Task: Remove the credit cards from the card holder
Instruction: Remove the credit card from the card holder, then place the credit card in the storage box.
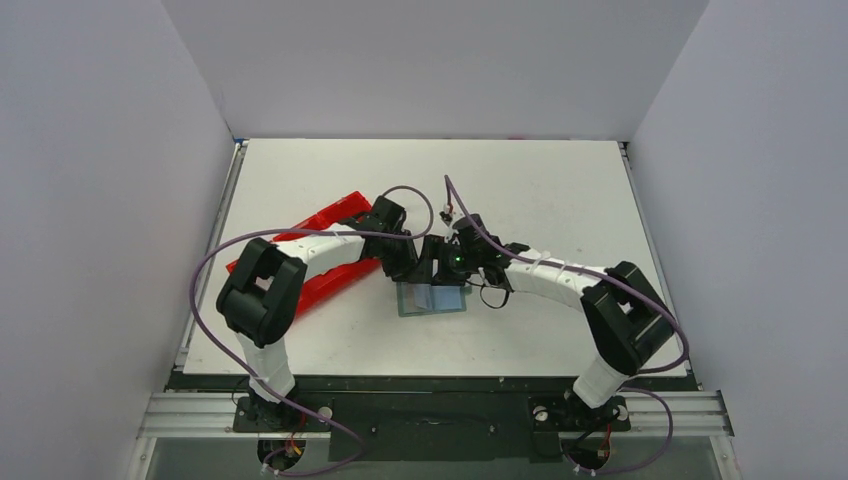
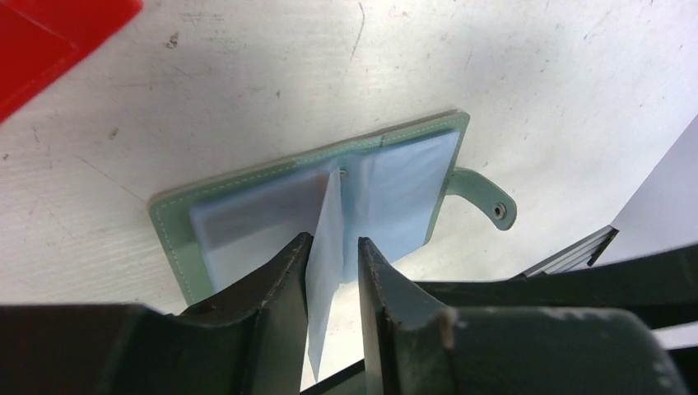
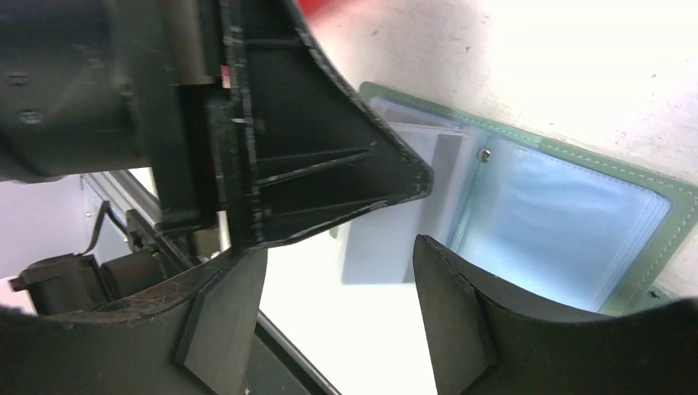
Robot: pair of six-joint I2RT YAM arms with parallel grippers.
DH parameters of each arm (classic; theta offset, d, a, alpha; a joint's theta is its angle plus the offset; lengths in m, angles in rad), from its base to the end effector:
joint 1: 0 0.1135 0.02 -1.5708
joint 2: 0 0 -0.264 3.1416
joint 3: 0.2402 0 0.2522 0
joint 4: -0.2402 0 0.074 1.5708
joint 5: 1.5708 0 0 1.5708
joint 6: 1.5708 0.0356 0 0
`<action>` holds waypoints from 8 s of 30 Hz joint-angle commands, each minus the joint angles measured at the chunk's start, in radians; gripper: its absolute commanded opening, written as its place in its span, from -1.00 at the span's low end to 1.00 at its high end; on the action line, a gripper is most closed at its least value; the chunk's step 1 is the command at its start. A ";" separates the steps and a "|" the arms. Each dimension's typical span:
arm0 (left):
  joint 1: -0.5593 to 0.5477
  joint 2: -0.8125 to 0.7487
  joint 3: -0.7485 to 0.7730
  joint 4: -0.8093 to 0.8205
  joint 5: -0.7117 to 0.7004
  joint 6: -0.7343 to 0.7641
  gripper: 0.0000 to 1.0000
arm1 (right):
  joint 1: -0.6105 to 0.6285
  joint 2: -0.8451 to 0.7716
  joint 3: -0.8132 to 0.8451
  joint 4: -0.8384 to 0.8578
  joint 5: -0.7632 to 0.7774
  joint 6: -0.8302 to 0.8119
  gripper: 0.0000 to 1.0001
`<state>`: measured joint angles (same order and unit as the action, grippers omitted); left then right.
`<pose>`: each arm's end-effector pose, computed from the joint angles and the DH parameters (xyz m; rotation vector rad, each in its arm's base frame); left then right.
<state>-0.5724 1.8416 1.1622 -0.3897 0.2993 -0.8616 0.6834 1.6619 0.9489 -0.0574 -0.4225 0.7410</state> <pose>0.3060 -0.2097 0.1659 -0.3015 2.8341 -0.8033 0.2583 0.2291 0.1874 -0.1590 2.5754 1.1275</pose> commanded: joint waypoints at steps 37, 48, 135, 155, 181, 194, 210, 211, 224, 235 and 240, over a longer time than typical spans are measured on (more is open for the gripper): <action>-0.015 -0.079 0.070 -0.037 -0.014 0.026 -0.14 | -0.007 -0.210 0.010 -0.285 0.354 -0.057 -0.22; 0.013 -0.087 -0.038 0.059 0.089 0.043 -0.22 | 0.024 -0.033 0.083 -0.330 0.408 -0.048 -0.60; 0.047 -0.034 -0.176 0.172 0.166 0.054 -1.00 | -0.025 0.124 -0.044 -0.329 0.490 -0.015 -1.00; 0.088 -0.081 -0.229 0.112 0.146 0.098 -1.00 | -0.036 0.130 -0.047 -0.324 0.487 -0.025 -1.00; 0.138 -0.146 -0.247 0.047 0.111 0.149 -1.00 | -0.051 0.115 -0.080 -0.304 0.480 -0.022 -1.00; 0.096 -0.166 -0.167 -0.004 0.113 0.149 -1.00 | -0.067 0.039 -0.060 -0.321 0.456 -0.025 -1.00; 0.128 -0.263 -0.123 -0.158 0.064 0.238 -1.00 | -0.068 0.022 -0.052 -0.324 0.447 -0.022 -1.00; 0.131 -0.269 -0.115 -0.164 0.063 0.242 -1.00 | -0.068 0.019 -0.049 -0.329 0.446 -0.022 -1.00; 0.218 -0.459 -0.012 -0.357 -0.115 0.253 -1.00 | -0.069 -0.111 0.164 -0.421 0.386 -0.042 -0.30; 0.285 -0.604 0.081 -0.596 -0.427 0.214 -1.00 | -0.072 -0.150 0.277 -0.446 0.334 -0.072 0.08; 0.358 -0.636 0.084 -0.696 -0.546 0.186 -1.00 | -0.074 -0.136 0.281 -0.443 0.312 -0.087 0.10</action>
<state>-0.2672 1.2465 1.2076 -0.9665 -0.0898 -0.6449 0.6155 1.5295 1.2011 -0.4961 -0.0872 0.6815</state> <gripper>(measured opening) 0.004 0.547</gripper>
